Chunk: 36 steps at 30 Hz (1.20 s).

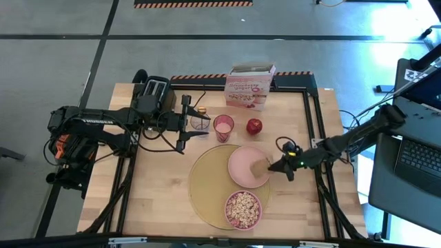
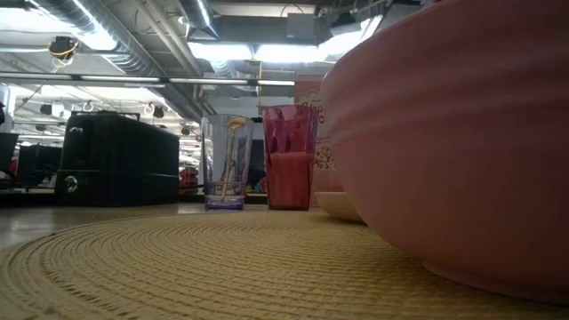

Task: Arrange a breakfast setting
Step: Put the toasted bread on the pink plate

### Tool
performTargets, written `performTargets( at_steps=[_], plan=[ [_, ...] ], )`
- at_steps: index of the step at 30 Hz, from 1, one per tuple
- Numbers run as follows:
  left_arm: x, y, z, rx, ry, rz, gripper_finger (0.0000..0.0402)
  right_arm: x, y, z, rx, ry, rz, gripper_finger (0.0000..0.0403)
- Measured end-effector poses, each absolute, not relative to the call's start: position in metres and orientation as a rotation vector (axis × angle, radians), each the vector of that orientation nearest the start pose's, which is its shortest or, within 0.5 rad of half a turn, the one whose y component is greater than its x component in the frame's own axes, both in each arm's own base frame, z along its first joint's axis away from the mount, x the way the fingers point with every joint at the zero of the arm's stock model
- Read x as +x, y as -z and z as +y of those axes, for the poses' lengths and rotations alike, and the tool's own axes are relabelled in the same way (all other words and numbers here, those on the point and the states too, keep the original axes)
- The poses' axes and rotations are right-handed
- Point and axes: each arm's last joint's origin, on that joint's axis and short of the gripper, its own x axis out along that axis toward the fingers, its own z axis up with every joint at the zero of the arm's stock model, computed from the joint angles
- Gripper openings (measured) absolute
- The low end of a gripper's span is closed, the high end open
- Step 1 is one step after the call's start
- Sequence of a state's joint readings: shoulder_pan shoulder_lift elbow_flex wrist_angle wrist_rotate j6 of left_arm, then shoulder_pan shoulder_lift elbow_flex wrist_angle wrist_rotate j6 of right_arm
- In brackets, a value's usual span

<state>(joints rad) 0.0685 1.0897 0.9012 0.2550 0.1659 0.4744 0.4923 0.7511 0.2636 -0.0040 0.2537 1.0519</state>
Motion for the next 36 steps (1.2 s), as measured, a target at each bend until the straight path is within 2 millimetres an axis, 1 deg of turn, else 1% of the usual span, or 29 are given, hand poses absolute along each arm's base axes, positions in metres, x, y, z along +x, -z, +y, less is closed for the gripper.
performTargets(
  at_steps=[4,6,17,25,30,36],
  plan=[
    [0.246,-0.357,0.012,0.482,0.08,-0.088,0.0204,0.137,-0.162,0.067,0.875,0.054,0.585,0.0],
    [0.246,-0.357,0.012,0.482,0.079,-0.088,0.0204,0.138,-0.159,0.066,0.875,0.058,0.602,0.0],
    [0.246,-0.357,0.012,0.481,0.08,-0.087,0.0204,0.149,-0.153,0.062,0.85,0.043,0.634,0.0],
    [0.246,-0.357,0.012,0.481,0.08,-0.086,0.0204,0.161,-0.145,0.066,0.836,0.012,0.64,0.0002],
    [0.246,-0.357,0.012,0.481,0.08,-0.085,0.0204,0.165,-0.141,0.069,0.835,0.0,0.653,0.0003],
    [0.246,-0.356,0.012,0.481,0.08,-0.085,0.0204,0.165,-0.139,0.069,0.833,-0.002,0.667,0.0022]
  ],
)
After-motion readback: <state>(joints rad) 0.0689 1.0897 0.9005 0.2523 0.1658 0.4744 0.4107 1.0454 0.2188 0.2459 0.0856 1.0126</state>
